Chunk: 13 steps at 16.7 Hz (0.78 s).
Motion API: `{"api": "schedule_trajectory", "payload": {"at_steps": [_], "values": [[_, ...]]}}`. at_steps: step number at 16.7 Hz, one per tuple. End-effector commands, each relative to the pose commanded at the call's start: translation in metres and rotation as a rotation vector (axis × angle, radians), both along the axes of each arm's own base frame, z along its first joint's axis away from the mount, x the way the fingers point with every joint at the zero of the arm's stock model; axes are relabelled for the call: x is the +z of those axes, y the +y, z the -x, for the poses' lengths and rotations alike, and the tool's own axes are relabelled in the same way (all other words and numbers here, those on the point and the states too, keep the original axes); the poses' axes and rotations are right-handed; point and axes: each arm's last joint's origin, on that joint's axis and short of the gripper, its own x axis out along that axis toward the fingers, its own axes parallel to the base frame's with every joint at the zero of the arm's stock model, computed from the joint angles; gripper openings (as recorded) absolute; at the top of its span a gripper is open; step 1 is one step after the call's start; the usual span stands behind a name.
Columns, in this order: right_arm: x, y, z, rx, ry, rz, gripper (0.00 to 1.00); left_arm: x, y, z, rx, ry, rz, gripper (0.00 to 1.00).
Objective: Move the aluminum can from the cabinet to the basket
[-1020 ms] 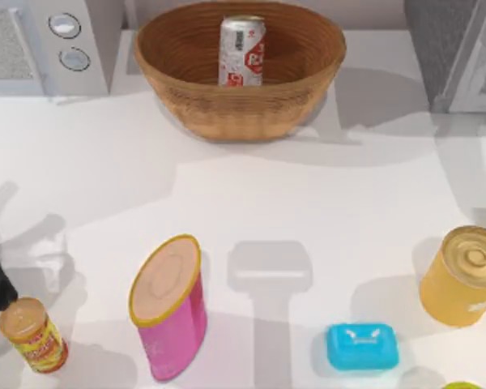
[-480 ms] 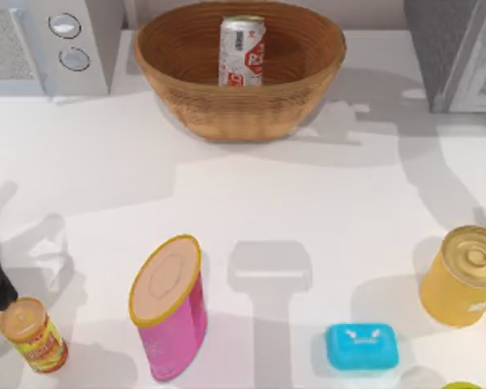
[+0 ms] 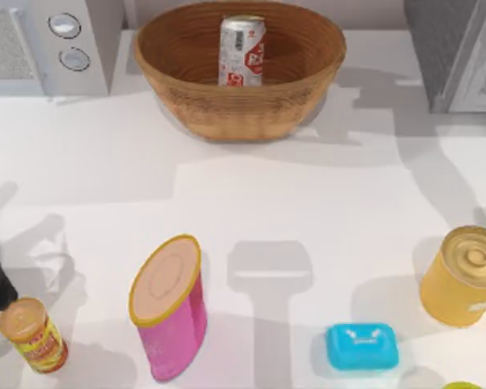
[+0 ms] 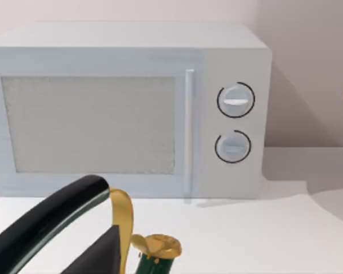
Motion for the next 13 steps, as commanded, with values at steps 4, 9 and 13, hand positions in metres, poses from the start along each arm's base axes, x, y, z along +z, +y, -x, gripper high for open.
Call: {"api": "schedule_trajectory", "payload": {"at_steps": [4, 9, 13], "values": [[-0.001, -0.001, -0.019, 0.001, 0.002, 0.001, 1.00, 0.000, 0.000, 0.000, 0.000, 0.000, 0.000, 1.00], [0.001, -0.003, -0.010, 0.005, -0.010, -0.001, 1.00, 0.000, 0.000, 0.000, 0.000, 0.000, 0.000, 1.00], [-0.006, -0.018, 0.015, 0.008, -0.034, -0.006, 1.00, 0.000, 0.000, 0.000, 0.000, 0.000, 0.000, 1.00]]}}
